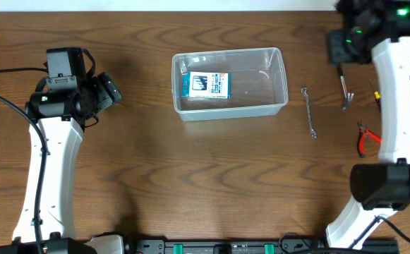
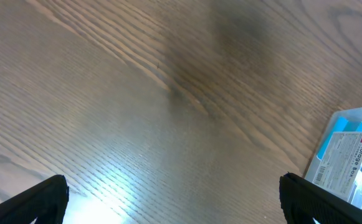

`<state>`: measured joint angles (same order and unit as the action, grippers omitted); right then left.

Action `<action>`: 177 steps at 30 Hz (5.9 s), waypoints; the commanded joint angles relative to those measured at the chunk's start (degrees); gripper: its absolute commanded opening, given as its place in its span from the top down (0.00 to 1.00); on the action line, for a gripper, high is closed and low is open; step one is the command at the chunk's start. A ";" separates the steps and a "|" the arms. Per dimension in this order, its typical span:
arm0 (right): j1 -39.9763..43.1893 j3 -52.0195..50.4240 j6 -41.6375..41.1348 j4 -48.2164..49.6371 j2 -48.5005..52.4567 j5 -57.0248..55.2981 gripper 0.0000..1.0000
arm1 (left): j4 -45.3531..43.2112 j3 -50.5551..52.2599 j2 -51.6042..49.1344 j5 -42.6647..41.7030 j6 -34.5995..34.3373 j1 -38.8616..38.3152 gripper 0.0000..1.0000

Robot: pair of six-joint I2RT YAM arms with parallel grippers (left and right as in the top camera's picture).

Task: Pack container
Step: 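Move the right gripper back to the black-handled tool, then grasp the black-handled tool with orange label using right gripper, then carry the black tool over the container and lower it in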

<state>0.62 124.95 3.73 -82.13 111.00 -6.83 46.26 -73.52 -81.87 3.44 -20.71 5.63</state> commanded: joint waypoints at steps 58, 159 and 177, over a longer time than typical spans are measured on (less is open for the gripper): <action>13.33 -14.45 3.85 10.34 25.09 2.58 0.34 | 0.13 0.33 0.15 0.92 0.96 0.24 0.02; -20.94 8.72 43.71 -12.04 22.18 15.82 0.99 | 0.13 0.33 0.15 0.92 0.96 0.24 0.02; -20.79 -2.12 43.47 -5.27 22.21 14.32 0.57 | 0.13 0.33 0.15 0.92 0.98 0.24 0.02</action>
<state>-20.43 123.11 46.89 -87.31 135.02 7.44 46.26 -73.52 -81.87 3.44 -20.71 5.63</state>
